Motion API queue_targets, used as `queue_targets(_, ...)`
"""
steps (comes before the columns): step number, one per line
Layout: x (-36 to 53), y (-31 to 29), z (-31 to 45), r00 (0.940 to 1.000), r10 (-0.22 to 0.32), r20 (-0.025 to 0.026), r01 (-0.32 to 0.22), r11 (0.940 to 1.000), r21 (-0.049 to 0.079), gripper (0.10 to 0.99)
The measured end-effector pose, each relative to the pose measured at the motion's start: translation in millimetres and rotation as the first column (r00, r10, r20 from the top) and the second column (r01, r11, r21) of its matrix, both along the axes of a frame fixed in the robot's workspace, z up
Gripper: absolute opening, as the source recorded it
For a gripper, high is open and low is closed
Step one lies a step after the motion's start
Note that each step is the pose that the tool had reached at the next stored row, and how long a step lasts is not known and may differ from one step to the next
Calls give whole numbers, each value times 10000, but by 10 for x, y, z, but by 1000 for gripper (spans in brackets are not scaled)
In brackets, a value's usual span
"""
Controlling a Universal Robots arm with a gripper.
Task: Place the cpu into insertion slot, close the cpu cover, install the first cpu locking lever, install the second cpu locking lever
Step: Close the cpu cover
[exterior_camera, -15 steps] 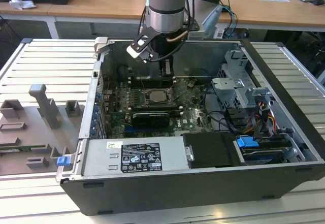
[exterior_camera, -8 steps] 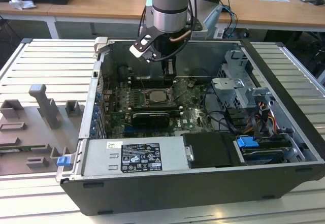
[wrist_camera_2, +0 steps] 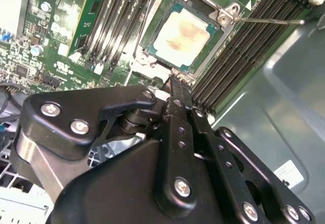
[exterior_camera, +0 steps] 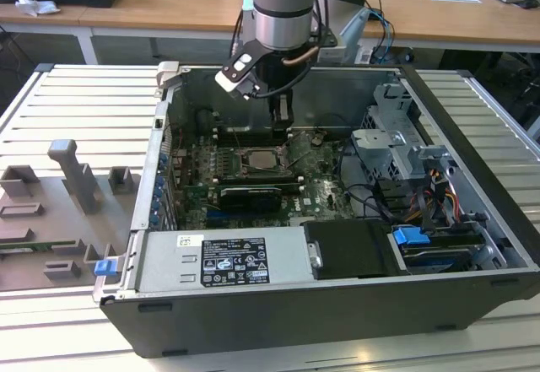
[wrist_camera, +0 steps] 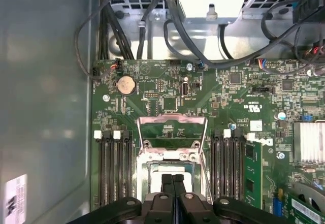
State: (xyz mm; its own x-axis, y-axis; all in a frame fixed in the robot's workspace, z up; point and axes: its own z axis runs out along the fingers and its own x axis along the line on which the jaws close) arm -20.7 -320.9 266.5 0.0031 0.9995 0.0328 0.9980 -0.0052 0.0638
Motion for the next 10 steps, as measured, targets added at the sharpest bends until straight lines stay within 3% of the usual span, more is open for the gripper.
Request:
queue_targets(6,29,0,38,10000,0,20,0,10000,-1,106)
queue_targets(9,113,0,39,10000,0,20,0,10000,-1,106)
queue_targets(10,182,0,38,10000,7,21,-7,10000,0,106)
